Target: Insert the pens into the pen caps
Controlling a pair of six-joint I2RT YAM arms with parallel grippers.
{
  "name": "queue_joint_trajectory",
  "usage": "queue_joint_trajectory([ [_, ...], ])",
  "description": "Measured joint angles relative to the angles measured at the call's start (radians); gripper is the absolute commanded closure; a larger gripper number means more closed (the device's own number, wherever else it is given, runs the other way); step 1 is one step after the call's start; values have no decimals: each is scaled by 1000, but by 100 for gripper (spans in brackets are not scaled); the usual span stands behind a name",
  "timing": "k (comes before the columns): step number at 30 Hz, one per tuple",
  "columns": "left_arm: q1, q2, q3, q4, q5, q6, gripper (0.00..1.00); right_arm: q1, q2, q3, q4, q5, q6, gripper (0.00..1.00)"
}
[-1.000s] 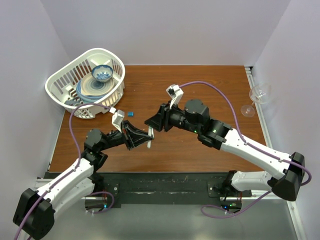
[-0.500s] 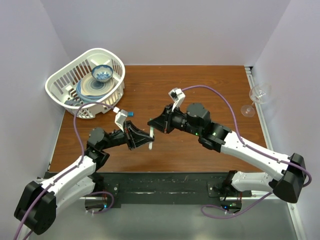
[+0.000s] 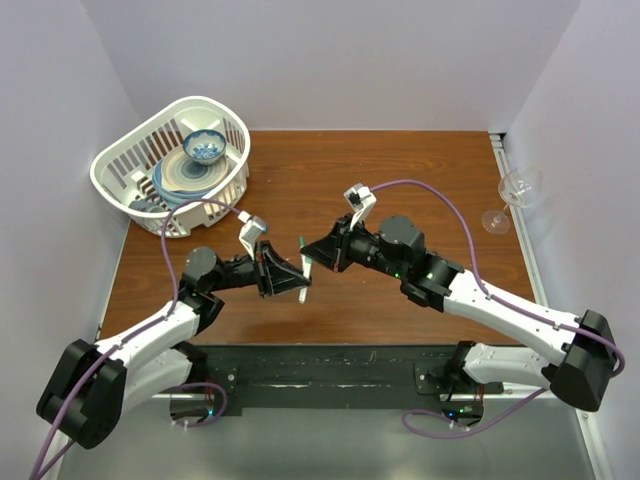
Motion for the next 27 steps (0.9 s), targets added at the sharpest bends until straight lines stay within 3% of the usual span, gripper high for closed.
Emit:
queue_joint_trajectory([
  [5,5,23,13,-42,24,45,100,-2,2,-48,60,1,53,100],
  [17,13,87,18,-30,77,72,100,-1,3,-47,-3,8,61,100],
  [27,47,159,27,-79,113,80,100,42,80,-33,-27,134,106,100],
])
